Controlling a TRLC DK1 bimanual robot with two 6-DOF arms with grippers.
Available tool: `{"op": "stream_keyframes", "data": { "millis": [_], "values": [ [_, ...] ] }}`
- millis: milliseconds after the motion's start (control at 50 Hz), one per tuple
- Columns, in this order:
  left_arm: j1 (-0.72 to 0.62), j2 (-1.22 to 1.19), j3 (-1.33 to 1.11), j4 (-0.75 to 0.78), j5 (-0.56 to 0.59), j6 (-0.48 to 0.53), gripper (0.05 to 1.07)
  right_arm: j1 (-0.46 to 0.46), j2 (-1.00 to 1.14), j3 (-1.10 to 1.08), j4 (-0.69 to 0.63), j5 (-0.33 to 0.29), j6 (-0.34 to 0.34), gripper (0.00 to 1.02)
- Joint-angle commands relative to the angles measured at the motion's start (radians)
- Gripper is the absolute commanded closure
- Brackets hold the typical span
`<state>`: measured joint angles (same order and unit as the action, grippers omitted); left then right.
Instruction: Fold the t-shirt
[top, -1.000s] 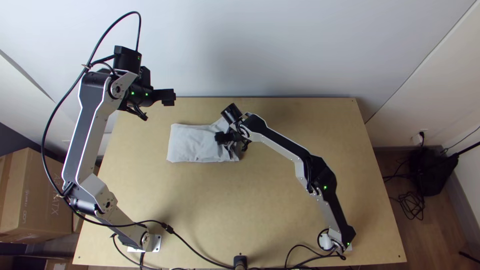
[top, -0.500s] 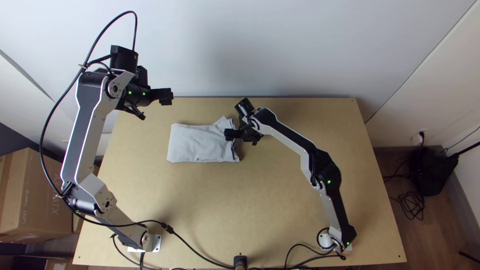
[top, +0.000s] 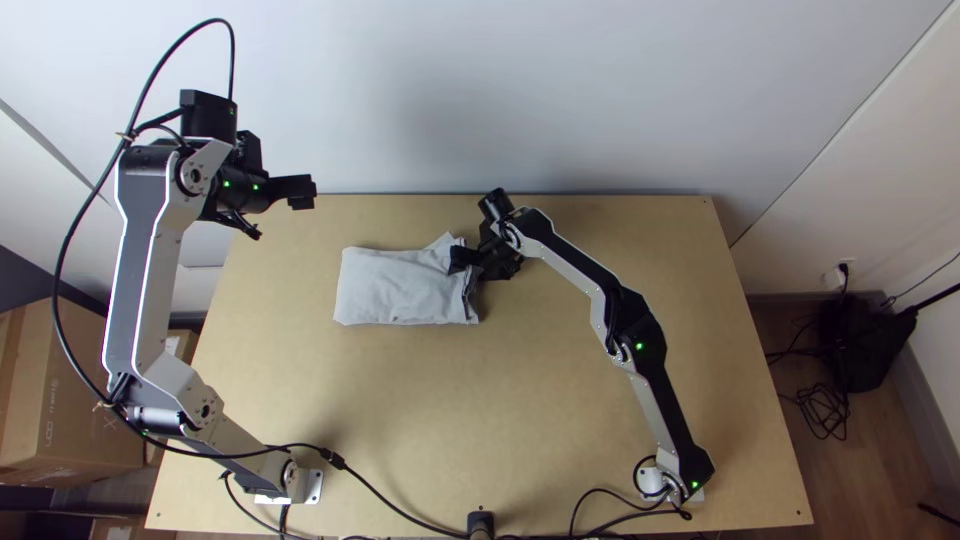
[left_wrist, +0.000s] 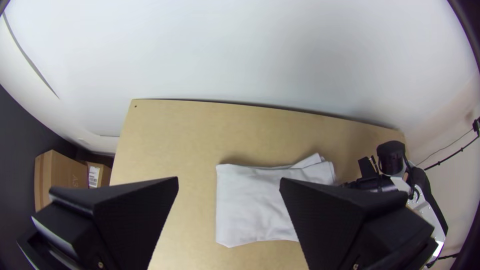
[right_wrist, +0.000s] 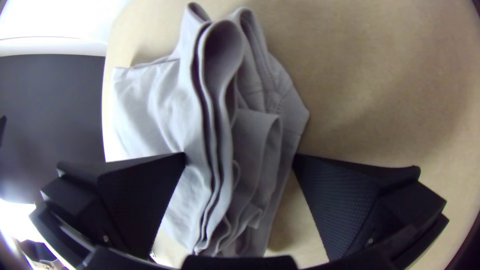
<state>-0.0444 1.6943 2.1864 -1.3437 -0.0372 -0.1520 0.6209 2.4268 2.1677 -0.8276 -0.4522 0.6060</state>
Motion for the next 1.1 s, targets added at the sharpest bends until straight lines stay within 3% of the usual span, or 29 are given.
{"op": "stream_keyframes", "data": {
  "millis": [0, 100, 140, 200, 240, 280, 620, 1080],
  "values": [
    [0.014, -0.031, -0.002, -0.018, 0.008, 0.023, 0.10, 0.003, 0.057, 0.027, -0.008, -0.074, 0.031, 0.04],
    [0.017, -0.030, -0.001, -0.018, 0.008, 0.035, 0.10, 0.014, 0.083, 0.030, -0.016, -0.192, 0.034, 0.04],
    [0.015, -0.028, 0.006, -0.017, 0.008, 0.039, 0.10, 0.017, 0.100, 0.038, -0.016, -0.241, 0.032, 0.12],
    [0.015, -0.024, 0.013, -0.018, 0.008, 0.040, 0.10, 0.017, 0.120, 0.061, -0.030, -0.256, 0.026, 0.43],
    [0.015, -0.024, 0.016, -0.017, 0.008, 0.040, 0.10, 0.011, 0.124, 0.066, -0.031, -0.255, 0.023, 0.76],
    [0.015, -0.024, 0.015, -0.017, 0.008, 0.040, 0.10, 0.000, 0.133, 0.070, -0.033, -0.255, 0.021, 1.02],
    [0.031, -0.030, 0.016, -0.017, 0.008, 0.040, 0.10, -0.222, -0.080, -0.221, -0.028, -0.264, -0.143, 1.00],
    [0.067, -0.061, 0.015, -0.020, 0.008, 0.063, 0.10, -0.774, -0.318, -0.585, -0.016, -0.261, -0.543, 1.00]
  ]
}}
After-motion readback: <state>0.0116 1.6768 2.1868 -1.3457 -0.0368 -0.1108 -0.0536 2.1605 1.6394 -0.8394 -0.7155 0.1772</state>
